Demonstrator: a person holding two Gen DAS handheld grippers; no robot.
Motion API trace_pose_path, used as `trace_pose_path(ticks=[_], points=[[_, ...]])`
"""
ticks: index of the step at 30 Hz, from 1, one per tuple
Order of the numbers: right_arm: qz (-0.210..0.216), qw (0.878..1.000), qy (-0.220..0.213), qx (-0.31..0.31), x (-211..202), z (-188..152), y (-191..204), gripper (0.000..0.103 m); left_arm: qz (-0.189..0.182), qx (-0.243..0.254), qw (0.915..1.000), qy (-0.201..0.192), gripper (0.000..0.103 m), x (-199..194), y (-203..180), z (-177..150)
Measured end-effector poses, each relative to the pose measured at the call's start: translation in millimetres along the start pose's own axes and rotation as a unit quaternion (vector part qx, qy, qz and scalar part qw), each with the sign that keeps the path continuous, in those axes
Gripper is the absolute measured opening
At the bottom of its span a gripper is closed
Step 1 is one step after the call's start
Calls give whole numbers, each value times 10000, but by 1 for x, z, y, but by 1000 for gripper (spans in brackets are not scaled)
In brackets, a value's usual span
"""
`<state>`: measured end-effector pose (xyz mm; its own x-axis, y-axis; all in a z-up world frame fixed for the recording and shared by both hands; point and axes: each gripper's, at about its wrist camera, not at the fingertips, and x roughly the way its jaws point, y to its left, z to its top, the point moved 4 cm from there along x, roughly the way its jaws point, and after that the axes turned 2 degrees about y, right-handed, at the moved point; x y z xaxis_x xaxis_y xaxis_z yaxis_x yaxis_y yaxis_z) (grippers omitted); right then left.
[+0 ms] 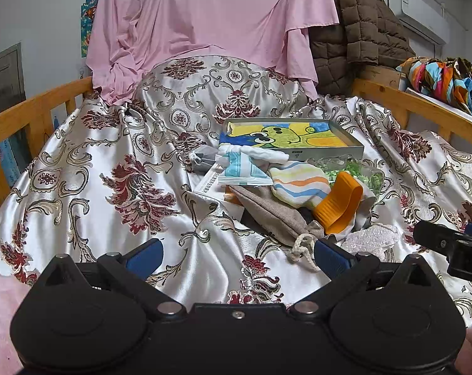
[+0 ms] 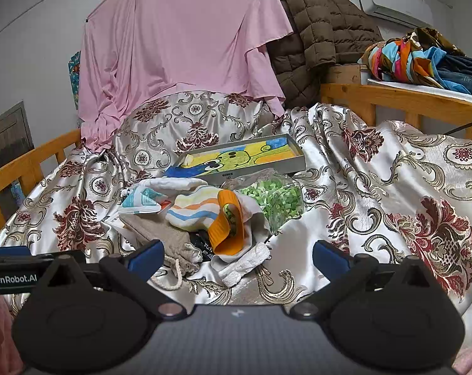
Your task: Organize soft objects
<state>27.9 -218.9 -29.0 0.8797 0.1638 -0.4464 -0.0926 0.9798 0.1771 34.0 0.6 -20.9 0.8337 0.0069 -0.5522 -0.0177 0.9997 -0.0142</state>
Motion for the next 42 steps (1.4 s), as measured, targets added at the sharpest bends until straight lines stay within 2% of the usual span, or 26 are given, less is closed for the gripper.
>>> trace_pose_path(ticks=[28,37,42], points=[[-9,10000,54,-36,1,-2,3,103,2,20,10000,21,102,0,0,0],[28,9993,369,-55,10,2,2,103,-90,-16,9998,170,102,9,4,1],[70,9982,535,-271,25,9,-3,103,-287,328,9988,211,102,30,-2,14]])
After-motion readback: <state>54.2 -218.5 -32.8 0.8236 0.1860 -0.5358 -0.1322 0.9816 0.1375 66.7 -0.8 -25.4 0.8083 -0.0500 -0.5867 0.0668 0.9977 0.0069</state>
